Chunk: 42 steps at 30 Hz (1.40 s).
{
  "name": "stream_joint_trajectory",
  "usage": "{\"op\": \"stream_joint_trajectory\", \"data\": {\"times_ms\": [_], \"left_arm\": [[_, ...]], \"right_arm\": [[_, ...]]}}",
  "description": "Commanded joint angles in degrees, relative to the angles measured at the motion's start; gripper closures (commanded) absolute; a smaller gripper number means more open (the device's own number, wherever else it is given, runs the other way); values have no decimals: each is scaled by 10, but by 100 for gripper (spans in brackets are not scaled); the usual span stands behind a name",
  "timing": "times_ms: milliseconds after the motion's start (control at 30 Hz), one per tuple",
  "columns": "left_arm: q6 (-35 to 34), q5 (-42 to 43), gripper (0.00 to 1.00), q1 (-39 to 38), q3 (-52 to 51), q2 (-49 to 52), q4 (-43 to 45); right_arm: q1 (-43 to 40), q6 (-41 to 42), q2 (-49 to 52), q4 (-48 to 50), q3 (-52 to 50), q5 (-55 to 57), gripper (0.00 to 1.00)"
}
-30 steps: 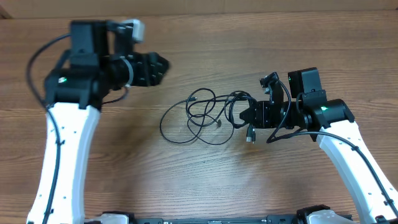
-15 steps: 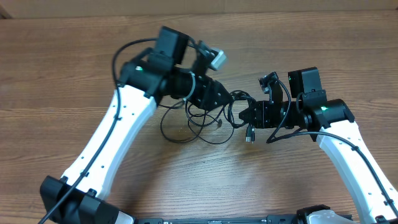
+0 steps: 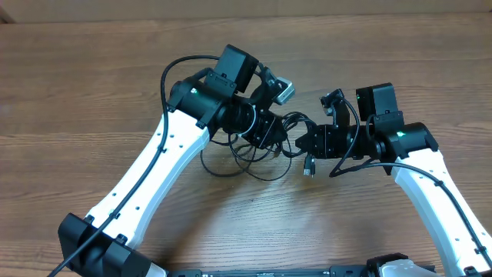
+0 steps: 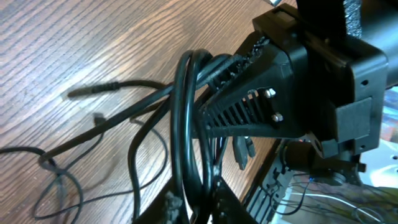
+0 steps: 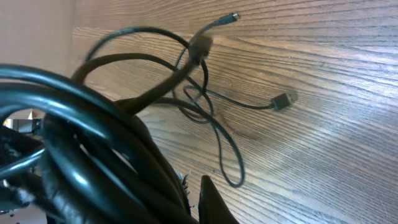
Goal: Untangle cables
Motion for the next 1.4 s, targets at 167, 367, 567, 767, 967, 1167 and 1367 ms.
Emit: {"op": "stream_joint_trajectory", "data": {"times_ms": [167,367,567,767,967,1167,1367], "left_arm": [[9,-49,85,26,15,-3,-35],[9,-59,70,53,21,-29,-57],[31,-68,75,56,21,-53,-59],[30,-73,52,57,21,-58,-60],[68,-73,42,45,20,-54,-88],[135,-78,35,22,-1,-42,-99],[166,-80,34,-7,-36,-31,-94]], "right_arm": [[-1,-5,1,-2,9,-4,96],[-1,-5,1,-2,9,-4,96],[-1,-5,1,-2,9,-4,96],[-1,-5,1,-2,9,-4,96],[-1,-4,1,-2,9,-4,96],[-1,-4,1,-2,9,-4,96],[-1,-4,1,-2,9,-4,96]]}}
